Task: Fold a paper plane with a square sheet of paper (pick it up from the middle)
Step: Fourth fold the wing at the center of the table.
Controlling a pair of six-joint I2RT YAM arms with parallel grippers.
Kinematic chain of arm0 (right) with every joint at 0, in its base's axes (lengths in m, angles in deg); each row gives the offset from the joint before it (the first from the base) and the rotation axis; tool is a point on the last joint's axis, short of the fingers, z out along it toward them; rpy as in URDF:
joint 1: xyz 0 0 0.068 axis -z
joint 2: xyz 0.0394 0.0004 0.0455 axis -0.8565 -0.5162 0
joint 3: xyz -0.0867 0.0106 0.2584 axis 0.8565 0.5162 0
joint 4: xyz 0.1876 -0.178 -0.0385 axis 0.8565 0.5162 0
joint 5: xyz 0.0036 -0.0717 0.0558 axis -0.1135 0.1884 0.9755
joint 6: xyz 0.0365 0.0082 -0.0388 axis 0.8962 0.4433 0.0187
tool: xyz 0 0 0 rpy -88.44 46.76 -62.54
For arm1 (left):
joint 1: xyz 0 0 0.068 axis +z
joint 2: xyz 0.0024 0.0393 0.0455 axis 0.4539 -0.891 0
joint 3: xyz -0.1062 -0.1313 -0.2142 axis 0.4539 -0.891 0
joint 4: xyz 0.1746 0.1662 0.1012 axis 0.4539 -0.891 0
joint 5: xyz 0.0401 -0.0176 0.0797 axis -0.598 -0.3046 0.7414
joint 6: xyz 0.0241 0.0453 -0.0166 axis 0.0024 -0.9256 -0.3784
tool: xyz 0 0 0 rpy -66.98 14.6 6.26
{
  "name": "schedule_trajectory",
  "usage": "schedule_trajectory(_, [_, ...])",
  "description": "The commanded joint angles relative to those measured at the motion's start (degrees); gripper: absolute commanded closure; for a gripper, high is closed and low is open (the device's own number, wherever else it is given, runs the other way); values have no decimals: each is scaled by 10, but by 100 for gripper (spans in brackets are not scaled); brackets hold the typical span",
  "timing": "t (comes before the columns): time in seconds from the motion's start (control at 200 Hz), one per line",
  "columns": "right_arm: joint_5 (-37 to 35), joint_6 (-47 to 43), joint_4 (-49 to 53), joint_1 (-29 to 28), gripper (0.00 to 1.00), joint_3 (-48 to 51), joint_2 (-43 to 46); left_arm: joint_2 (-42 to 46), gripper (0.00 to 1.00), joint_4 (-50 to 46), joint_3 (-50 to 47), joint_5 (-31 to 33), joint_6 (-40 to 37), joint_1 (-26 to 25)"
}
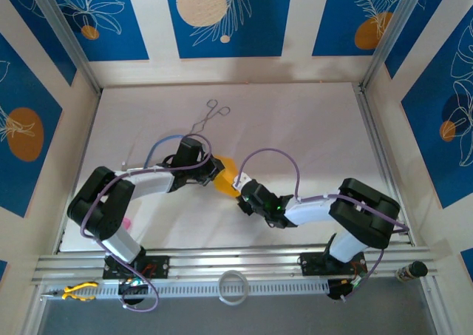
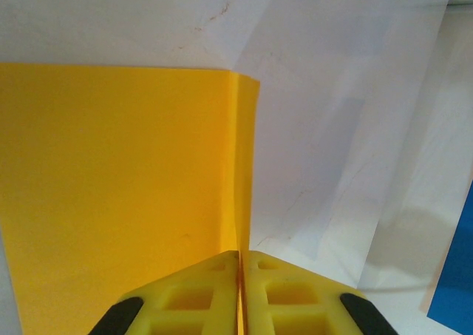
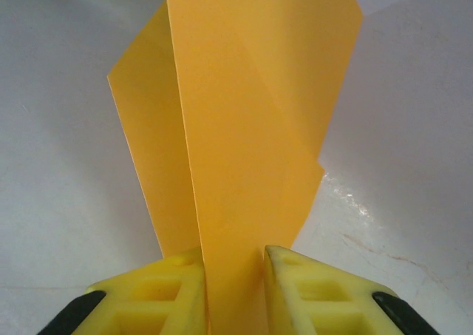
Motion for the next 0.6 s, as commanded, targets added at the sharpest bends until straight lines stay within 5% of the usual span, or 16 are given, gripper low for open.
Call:
schedule_trajectory(0.0, [-6, 19, 11, -6, 75, -15, 19, -2, 89, 3, -3, 0, 5, 6])
schedule_trajectory(0.595, [-13, 27, 28, -5, 81, -29, -6, 0, 90, 9, -7, -1, 9, 5])
